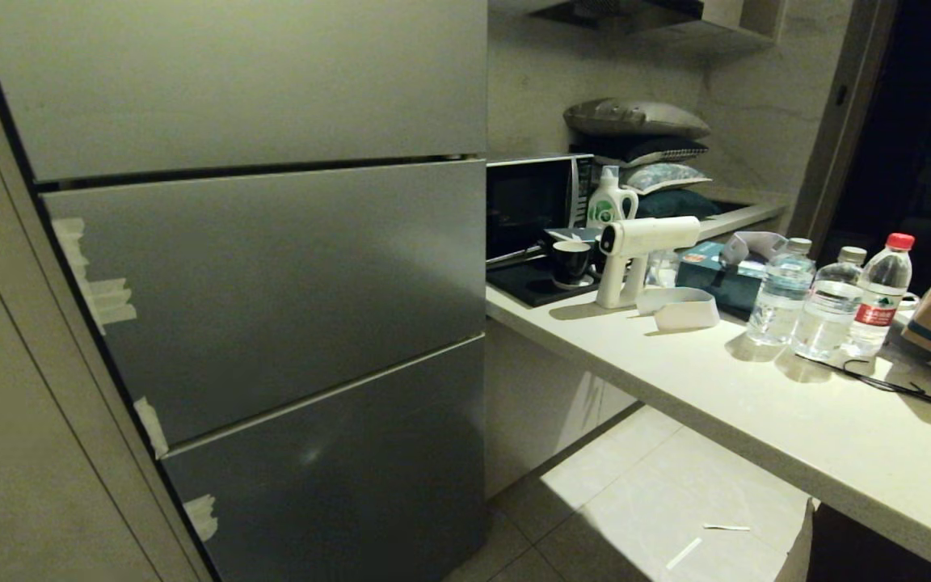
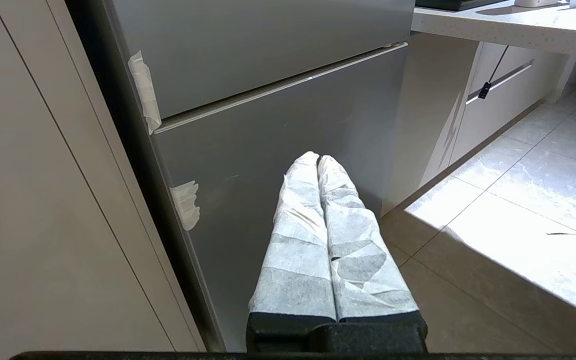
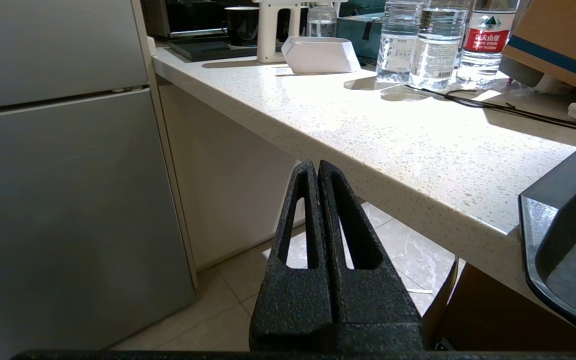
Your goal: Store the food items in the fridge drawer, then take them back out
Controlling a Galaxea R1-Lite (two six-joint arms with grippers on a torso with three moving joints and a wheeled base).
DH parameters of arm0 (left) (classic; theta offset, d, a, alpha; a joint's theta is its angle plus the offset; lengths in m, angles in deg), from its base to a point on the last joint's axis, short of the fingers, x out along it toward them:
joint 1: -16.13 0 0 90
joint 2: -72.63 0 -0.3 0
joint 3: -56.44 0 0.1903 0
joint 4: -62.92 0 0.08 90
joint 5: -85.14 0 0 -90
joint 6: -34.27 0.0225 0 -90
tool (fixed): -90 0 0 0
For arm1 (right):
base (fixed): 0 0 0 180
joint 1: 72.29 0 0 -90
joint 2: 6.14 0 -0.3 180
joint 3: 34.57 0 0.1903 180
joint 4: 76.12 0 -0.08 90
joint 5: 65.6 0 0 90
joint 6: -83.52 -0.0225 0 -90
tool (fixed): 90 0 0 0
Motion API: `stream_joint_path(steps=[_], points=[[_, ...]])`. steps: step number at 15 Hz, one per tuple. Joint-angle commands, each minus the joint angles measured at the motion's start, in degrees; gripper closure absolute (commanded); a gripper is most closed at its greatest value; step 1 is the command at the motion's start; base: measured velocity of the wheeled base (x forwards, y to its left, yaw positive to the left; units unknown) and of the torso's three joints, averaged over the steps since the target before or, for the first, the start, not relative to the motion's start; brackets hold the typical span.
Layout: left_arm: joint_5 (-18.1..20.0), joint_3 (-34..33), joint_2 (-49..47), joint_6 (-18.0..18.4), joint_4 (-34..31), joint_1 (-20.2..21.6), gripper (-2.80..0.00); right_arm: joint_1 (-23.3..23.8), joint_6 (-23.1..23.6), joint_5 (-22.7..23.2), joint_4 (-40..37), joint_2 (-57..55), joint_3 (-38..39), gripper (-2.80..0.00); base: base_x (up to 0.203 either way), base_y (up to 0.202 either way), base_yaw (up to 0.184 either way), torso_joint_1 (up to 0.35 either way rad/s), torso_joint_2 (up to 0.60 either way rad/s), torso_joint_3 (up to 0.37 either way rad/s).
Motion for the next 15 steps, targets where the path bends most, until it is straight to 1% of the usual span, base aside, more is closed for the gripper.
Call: stream_joint_path(steps=[1,4,7,8,15], points=[[-0.09,-0.02,-0.01,-0.14,-0.02,-0.02,0.0,0.0,0.0,-0.02,0.03,0.06,1.58,0.0,0.0,0.0,0.0,0.0,0.0,0.0],[-0.36,0.07,-0.01,-1.73,-0.02,-0.02,0.0,0.0,0.0,-0.02,0.03,-0.02,1.58,0.0,0.0,0.0,0.0,0.0,0.0,0.0],[-0.36,0.07,-0.01,-1.81,-0.02,-0.02,0.0,0.0,0.0,-0.02,0.03,-0.02,1.58,0.0,0.0,0.0,0.0,0.0,0.0,0.0],[-0.36,0.04,-0.01,-1.81,-0.02,-0.02,0.0,0.0,0.0,-0.02,0.03,-0.02,1.58,0.0,0.004,0.09,-0.003,0.003,0.0,0.002],[-0.44,-0.02,-0.01,-2.34,0.07,-0.02,0.0,0.0,0.11,-0.02,0.0,0.02,1.58,0.0,0.0,0.191,-0.003,0.002,0.0,0.001]])
